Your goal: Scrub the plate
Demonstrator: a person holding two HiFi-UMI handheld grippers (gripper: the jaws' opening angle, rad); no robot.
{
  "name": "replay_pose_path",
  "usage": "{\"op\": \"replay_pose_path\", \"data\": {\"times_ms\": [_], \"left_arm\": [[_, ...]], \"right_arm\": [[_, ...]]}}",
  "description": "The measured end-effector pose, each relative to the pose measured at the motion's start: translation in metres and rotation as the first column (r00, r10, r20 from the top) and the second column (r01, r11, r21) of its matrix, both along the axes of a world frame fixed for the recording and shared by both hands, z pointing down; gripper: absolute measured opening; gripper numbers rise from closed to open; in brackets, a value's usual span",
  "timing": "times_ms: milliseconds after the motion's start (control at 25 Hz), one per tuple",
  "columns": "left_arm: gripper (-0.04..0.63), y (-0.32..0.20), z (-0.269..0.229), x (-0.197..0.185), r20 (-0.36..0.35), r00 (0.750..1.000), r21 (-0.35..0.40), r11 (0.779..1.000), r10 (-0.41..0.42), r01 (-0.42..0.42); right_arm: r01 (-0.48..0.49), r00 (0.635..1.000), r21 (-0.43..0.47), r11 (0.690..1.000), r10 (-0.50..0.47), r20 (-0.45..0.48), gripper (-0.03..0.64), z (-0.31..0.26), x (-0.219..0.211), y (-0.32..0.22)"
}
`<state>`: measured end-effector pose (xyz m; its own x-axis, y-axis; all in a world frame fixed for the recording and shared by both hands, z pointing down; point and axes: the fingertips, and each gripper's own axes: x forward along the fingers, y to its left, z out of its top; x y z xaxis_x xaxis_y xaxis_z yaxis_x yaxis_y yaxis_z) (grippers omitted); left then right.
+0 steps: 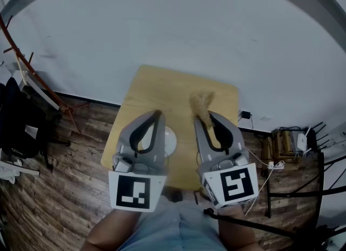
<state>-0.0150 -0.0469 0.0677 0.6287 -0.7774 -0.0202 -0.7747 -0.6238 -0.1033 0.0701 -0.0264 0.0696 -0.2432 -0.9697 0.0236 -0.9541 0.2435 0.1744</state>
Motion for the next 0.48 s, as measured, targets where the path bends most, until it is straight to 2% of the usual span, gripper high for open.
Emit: {"op": "replay_pose_path", "data": {"times_ms": [480], "left_arm": [[0.02, -0.014, 0.008, 0.005, 0.008, 1.0, -0.014, 1.0, 0.005, -0.005]], "right_arm": [[-0.002, 1.0, -0.013, 1.0, 0.002, -0.009, 0.069, 0.009, 0.003, -0.012]]}}
